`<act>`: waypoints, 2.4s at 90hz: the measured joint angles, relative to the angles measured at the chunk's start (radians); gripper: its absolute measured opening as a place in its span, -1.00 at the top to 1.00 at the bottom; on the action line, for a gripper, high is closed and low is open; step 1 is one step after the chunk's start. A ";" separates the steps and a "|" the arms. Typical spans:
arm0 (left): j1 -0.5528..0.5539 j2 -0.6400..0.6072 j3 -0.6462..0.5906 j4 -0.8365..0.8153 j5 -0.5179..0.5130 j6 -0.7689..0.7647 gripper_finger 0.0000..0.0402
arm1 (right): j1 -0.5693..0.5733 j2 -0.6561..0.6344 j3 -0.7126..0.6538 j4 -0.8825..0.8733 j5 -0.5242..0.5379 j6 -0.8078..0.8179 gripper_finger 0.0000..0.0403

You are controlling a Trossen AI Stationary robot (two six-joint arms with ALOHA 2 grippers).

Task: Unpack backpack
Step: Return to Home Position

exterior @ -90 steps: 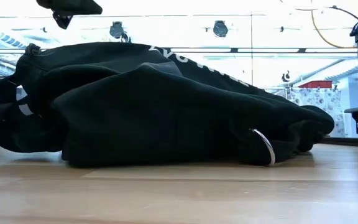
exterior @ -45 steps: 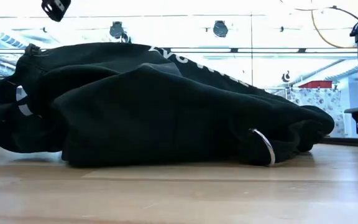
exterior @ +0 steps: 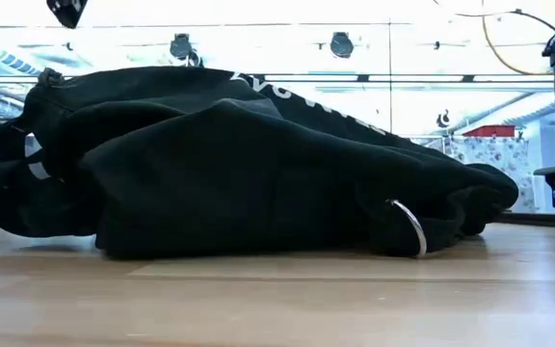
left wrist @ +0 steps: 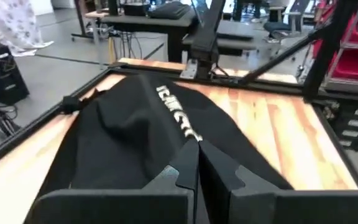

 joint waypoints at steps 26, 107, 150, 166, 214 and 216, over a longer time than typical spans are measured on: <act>-0.064 0.001 -0.186 0.195 -0.038 -0.114 1.00 | 0.008 -0.416 -0.504 0.397 -0.073 0.183 1.00; -0.124 0.001 -0.276 0.256 -0.172 0.025 1.00 | 0.008 -0.966 -1.348 1.058 -0.064 0.213 1.00; -0.123 0.001 -0.277 0.235 -0.294 0.039 1.00 | 0.008 -0.973 -1.611 1.289 0.040 0.222 1.00; -0.123 0.001 -0.277 0.227 -0.297 0.040 1.00 | 0.008 -0.973 -1.661 1.325 0.062 0.215 1.00; -0.122 0.001 -0.277 0.225 -0.316 0.068 1.00 | 0.008 -0.973 -1.822 1.516 0.086 0.213 1.00; -0.122 0.001 -0.277 0.225 -0.324 0.068 1.00 | 0.008 -0.973 -1.827 1.517 0.086 0.211 1.00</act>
